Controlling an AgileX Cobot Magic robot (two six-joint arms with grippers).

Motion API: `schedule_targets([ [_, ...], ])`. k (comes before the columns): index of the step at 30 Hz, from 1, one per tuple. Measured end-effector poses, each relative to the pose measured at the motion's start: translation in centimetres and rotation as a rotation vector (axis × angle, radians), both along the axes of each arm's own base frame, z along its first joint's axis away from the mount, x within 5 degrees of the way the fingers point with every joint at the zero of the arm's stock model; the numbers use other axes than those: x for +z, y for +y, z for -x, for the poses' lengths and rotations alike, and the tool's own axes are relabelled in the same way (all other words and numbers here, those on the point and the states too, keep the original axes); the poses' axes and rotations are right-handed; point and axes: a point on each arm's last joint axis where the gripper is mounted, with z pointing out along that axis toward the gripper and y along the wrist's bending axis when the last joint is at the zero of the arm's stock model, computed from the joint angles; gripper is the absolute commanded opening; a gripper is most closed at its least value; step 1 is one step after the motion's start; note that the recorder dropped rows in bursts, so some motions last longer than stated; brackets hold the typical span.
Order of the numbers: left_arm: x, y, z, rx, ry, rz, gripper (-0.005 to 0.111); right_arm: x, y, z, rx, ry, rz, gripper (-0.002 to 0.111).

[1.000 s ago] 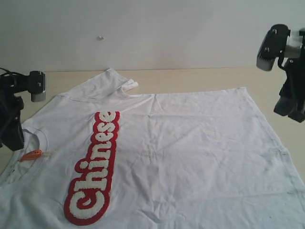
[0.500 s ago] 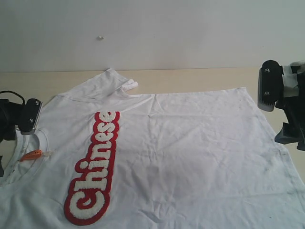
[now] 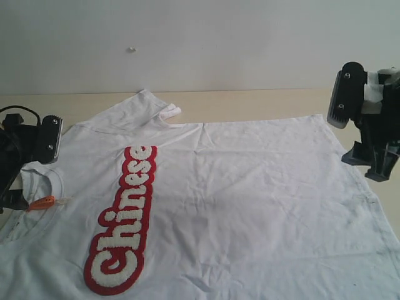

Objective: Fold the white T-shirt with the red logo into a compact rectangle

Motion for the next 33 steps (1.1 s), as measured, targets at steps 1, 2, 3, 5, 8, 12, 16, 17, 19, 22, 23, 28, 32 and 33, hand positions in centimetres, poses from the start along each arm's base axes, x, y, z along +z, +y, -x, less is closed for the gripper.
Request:
schedule_targets([
  [1, 0.0, 0.0, 0.0, 0.0, 0.0, 0.0, 0.086, 0.3, 0.0, -0.2, -0.008, -0.03, 0.001, 0.071],
  [2, 0.1, 0.0, 0.0, 0.003, -0.002, 0.001, 0.086, 0.6, 0.0, -0.2, -0.026, -0.048, -0.013, 0.071],
  [3, 0.1, 0.0, 0.0, 0.012, 0.0, 0.004, 0.086, 0.8, 0.0, -0.1, -0.038, -0.058, -0.023, 0.071],
  [5, 0.1, 0.0, 0.1, 0.038, 0.0, 0.014, 0.086, 1.2, 0.1, 0.0, -0.067, -0.065, -0.059, 0.071],
  [8, 0.1, -0.1, 0.1, 0.077, 0.009, 0.04, 0.086, 1.2, 0.4, 0.2, -0.063, -0.051, -0.087, 0.071],
  [12, 0.5, -0.2, 0.4, 0.073, 0.036, 0.05, 0.086, 1.2, 0.4, 0.3, -0.015, -0.029, -0.059, 0.071],
  [16, 2.2, -0.6, 0.1, -0.057, 0.144, 0.035, 0.086, 4.3, 0.4, -0.9, 0.048, 0.035, -0.035, 0.071],
  [17, 3.0, -0.5, -0.2, -0.062, 0.163, 0.054, 0.086, 5.0, 0.5, -1.4, 0.067, 0.092, -0.036, 0.071],
  [19, 3.7, 0.0, -0.4, -0.057, 0.185, 0.098, 0.086, 5.3, 0.5, -2.0, 0.092, 0.197, -0.041, 0.071],
  [22, 3.9, 1.7, -0.4, -0.029, 0.207, 0.194, 0.086, 3.4, 0.4, -2.7, 0.118, 0.334, -0.043, 0.071],
  [23, 3.9, 2.2, -0.4, -0.031, 0.204, 0.214, 0.086, 2.8, 0.4, -2.8, 0.137, 0.366, -0.041, 0.071],
  [28, 1.9, 3.3, -0.4, -0.103, 0.195, 0.202, 0.086, -1.8, 0.2, -3.8, 0.241, 0.529, -0.012, 0.071],
  [32, -1.0, 3.6, -0.9, -0.112, 0.238, 0.172, 0.086, -3.9, -0.2, -4.2, 0.257, 0.582, 0.02, 0.071],
  [33, -1.6, 3.7, -1.0, -0.116, 0.252, 0.166, 0.086, -4.2, -0.4, -4.3, 0.259, 0.587, 0.027, 0.071],
])
